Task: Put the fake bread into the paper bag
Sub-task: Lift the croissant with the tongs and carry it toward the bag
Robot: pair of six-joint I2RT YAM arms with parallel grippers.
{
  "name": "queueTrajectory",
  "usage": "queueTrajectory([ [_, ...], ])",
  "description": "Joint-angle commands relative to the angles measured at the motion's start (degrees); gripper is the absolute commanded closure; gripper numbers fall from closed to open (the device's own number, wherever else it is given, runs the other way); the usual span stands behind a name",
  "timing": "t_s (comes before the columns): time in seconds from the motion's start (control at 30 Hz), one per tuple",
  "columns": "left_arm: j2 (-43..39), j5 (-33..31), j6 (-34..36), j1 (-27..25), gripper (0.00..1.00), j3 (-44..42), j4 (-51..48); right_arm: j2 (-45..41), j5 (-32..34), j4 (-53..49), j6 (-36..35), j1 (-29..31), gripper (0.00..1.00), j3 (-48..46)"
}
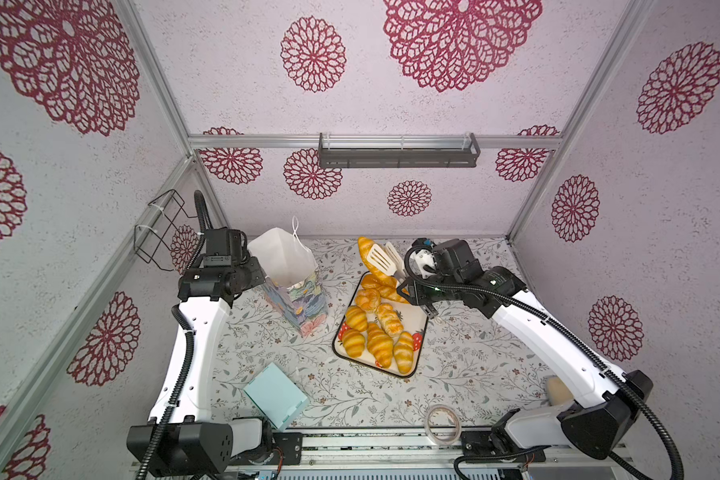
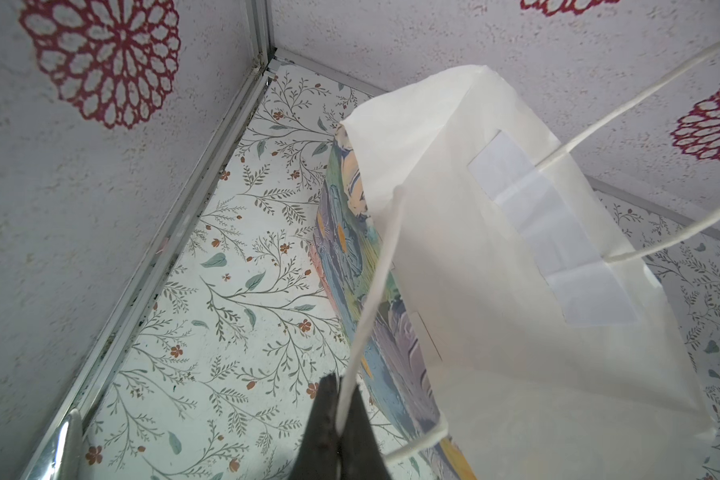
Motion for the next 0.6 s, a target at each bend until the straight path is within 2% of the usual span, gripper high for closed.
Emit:
queueTrajectory([
  [0.0, -0.8, -0.6, 0.0, 0.6, 1.0, -0.8, 0.7, 0.8, -0.4, 3.3, -0.8, 2.4, 0.65, 4.9],
  [0.57, -1.9, 0.6, -0.3, 1.2, 1.0, -2.1, 2.2, 14.8, -0.5, 0.9, -3.6, 10.0, 0.65, 28.6],
])
